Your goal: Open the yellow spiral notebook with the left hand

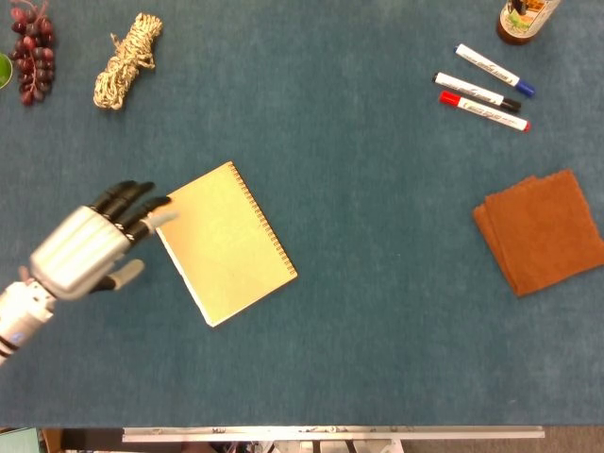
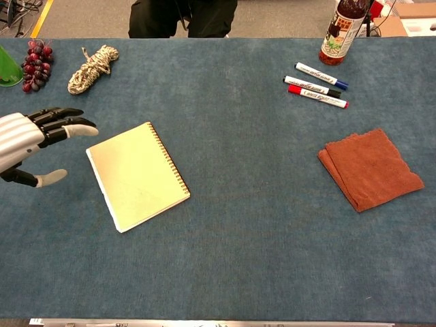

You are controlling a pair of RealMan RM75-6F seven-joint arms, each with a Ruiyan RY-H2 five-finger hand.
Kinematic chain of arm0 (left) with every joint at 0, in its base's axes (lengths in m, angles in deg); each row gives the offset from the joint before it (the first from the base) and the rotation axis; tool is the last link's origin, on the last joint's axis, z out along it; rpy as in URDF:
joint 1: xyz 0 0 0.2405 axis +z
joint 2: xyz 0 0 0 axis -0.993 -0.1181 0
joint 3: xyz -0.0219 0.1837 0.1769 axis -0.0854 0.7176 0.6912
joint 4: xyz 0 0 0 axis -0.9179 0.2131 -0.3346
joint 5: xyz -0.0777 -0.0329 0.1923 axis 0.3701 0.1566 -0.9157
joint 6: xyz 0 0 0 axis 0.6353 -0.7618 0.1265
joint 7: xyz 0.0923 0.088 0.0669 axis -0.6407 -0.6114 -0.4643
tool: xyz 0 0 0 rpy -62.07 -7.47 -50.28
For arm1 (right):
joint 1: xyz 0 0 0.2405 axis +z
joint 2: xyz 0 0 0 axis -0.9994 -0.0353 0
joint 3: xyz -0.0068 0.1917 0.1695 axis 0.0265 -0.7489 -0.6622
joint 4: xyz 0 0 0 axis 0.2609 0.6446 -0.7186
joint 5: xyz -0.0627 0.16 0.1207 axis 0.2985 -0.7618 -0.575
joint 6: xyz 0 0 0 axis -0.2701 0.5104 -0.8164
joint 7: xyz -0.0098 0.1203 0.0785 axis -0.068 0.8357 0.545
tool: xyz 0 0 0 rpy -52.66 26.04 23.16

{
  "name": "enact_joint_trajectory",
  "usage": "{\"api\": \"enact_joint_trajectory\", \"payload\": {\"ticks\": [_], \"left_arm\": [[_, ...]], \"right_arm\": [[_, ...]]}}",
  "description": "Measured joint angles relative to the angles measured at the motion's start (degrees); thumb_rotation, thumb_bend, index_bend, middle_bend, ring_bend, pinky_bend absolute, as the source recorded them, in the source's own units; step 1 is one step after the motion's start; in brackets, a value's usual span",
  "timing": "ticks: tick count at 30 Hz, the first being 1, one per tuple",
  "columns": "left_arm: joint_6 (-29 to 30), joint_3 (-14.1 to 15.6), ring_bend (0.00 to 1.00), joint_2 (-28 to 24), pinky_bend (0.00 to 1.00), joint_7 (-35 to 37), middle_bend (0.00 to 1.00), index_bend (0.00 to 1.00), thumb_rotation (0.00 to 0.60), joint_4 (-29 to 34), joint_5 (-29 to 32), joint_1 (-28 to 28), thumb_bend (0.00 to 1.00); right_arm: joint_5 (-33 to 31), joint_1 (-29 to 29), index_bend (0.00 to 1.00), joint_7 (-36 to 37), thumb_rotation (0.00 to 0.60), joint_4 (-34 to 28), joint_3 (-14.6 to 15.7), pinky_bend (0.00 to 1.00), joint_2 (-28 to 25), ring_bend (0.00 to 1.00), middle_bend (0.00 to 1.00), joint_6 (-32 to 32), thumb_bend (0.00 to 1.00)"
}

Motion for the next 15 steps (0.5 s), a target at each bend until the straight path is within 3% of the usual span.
{"api": "enact_joint_trajectory", "payload": {"ticks": [15], "left_arm": [[3.8,3.0,0.05,11.8,0.12,2.9,0.14,0.21,0.6,-16.3,-3.9,-3.9,0.29]], "right_arm": [[-0.4,-0.5,0.33,-0.1,0.6,0.4,0.9,0.32,1.0,0.24,0.28,-0.1,0.24]]}}
